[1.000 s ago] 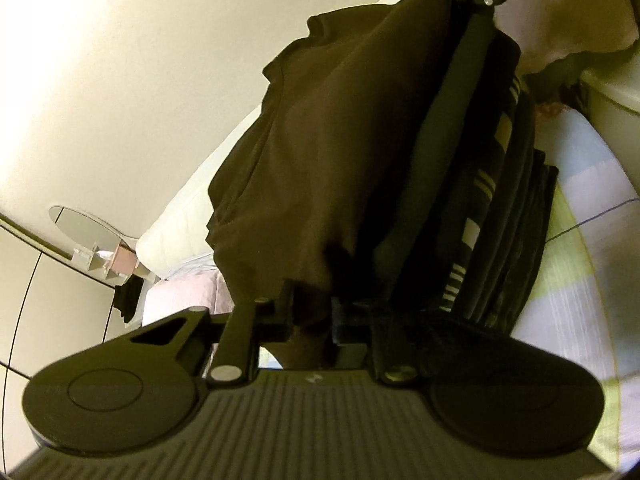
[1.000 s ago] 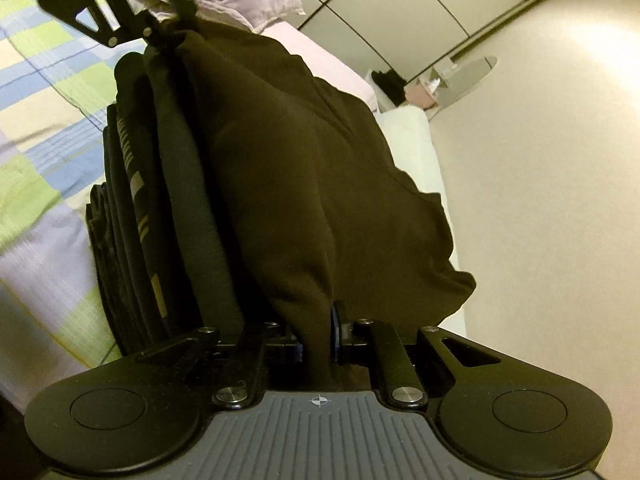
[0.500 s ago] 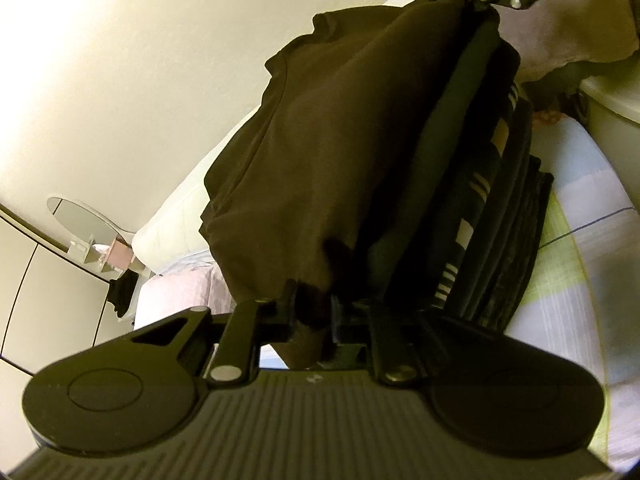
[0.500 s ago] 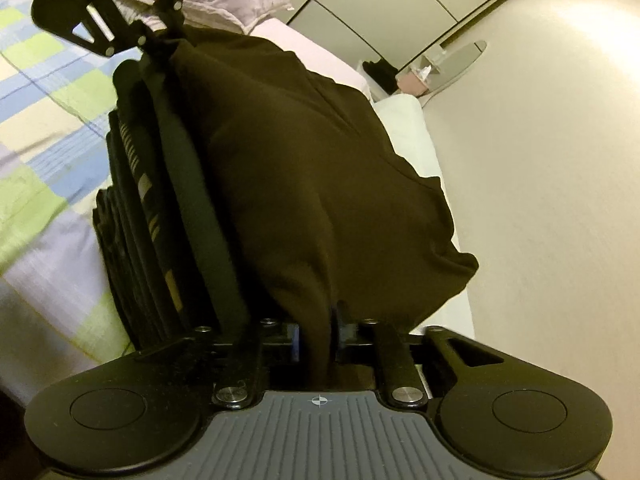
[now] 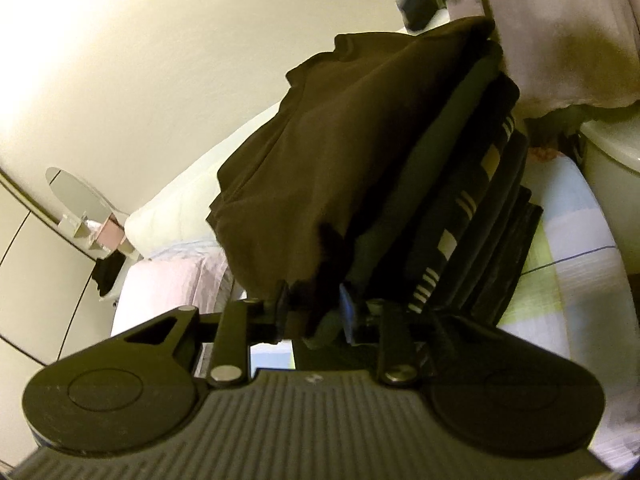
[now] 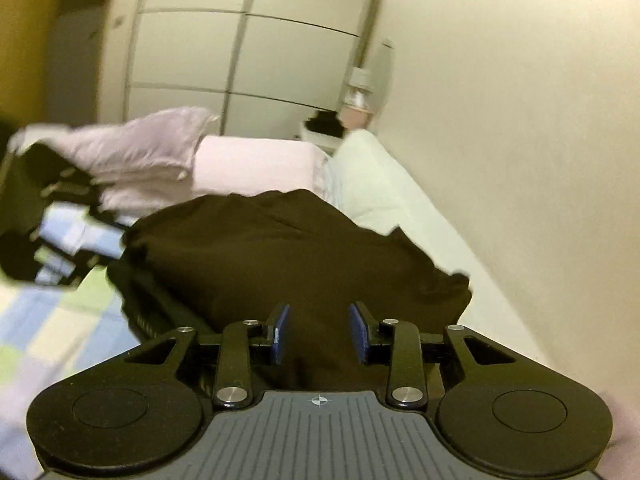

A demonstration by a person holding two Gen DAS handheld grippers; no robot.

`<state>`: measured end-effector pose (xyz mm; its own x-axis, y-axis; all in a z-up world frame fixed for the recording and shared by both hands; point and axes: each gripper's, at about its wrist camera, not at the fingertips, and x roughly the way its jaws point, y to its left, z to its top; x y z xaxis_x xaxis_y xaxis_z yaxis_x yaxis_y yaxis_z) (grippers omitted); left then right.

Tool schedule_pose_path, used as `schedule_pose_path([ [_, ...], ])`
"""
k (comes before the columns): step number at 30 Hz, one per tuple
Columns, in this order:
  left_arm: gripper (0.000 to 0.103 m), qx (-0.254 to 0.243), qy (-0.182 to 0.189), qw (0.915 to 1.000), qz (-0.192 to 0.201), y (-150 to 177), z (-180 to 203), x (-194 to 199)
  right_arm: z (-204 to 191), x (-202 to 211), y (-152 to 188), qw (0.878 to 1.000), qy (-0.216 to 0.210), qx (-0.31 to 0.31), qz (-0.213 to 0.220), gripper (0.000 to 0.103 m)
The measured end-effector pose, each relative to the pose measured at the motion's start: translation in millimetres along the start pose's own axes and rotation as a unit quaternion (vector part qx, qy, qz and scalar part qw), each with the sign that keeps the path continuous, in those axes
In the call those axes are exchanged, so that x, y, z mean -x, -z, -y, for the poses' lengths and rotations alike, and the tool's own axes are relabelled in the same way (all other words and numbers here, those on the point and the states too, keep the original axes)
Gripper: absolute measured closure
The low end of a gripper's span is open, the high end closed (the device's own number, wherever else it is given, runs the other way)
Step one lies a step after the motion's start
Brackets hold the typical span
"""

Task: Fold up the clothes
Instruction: 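Open both grippers and pull them back from the stack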

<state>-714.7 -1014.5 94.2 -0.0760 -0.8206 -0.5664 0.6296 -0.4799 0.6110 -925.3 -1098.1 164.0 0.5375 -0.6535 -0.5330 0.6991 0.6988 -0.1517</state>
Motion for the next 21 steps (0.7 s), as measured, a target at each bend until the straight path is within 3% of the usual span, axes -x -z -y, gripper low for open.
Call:
schedule_pose_path([
  [4,0.079,0.021,-0.011,0.9996,-0.013,8.2,-3.0,12.4,12.7,-28.8,22.2,0.996,-0.029,-0.066,-0.051,0.069],
  [11,0.077,0.108,-0.033,0.9931,-0.031,15.1,-19.5,31.1,16.0,-19.5,20.6,0.996,-0.031,-0.075,-0.042,0.069],
  [17,0.076,0.180,-0.037,0.9829,0.000,-4.0,-32.9,32.5,24.1,-5.8,21.1,0.994,-0.022,-0.106,-0.015,0.068],
  [21,0.076,0.231,-0.030,0.9722,0.022,-23.2,-44.8,18.4,39.0,-1.0,32.5,0.989,-0.009,-0.144,-0.019,0.068],
])
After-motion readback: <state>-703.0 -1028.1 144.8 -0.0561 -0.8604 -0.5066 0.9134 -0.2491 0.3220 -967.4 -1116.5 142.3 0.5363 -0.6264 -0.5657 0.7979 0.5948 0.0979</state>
